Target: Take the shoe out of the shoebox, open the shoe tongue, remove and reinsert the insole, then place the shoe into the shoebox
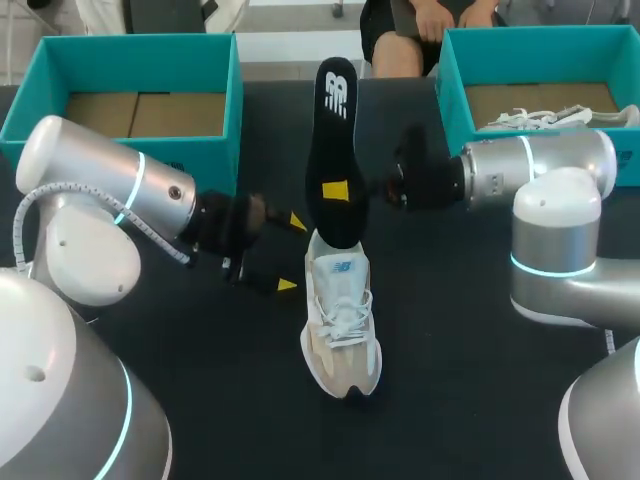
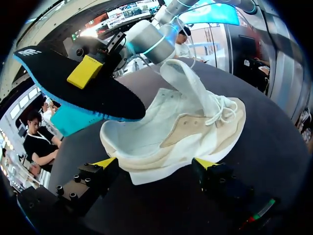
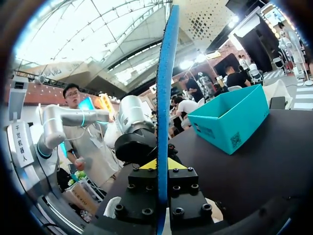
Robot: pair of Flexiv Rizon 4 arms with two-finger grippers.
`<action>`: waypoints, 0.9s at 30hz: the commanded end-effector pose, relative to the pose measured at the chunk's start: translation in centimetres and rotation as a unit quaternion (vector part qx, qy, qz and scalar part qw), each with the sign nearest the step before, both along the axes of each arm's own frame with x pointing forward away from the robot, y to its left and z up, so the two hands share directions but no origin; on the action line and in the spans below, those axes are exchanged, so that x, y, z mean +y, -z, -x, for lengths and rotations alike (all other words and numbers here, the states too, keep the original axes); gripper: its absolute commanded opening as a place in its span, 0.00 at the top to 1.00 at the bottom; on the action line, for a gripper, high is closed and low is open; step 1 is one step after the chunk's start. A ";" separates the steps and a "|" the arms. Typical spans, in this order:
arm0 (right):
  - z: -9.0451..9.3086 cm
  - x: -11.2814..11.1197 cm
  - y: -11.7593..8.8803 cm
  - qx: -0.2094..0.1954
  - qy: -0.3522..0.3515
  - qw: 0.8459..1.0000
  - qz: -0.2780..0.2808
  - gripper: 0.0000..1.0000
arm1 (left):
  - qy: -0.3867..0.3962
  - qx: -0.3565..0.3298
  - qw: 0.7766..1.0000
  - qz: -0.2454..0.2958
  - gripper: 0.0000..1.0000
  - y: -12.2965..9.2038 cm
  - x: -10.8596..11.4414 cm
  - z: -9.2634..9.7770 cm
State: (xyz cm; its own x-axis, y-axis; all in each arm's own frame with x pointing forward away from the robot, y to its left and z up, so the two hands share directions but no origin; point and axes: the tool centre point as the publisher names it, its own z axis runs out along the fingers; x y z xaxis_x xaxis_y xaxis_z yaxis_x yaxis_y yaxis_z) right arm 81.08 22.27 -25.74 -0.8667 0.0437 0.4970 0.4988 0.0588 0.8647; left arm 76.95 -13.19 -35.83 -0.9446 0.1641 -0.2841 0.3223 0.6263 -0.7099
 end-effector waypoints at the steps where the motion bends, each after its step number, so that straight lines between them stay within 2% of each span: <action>1: 0.1 0.4 0.2 -0.001 0.004 1.000 -0.002 1.00 | -0.001 -0.001 1.000 -0.005 0.00 -0.2 -0.3 0.1; 16: 0.1 0.4 0.2 -0.001 0.004 1.000 -0.002 1.00 | -0.013 -0.002 1.000 -0.004 0.00 -0.4 -0.3 0.1; 27: 0.0 0.2 2.1 -0.023 -0.002 1.000 -0.007 1.00 | -0.013 -0.002 1.000 -0.004 0.00 -0.4 -0.3 0.1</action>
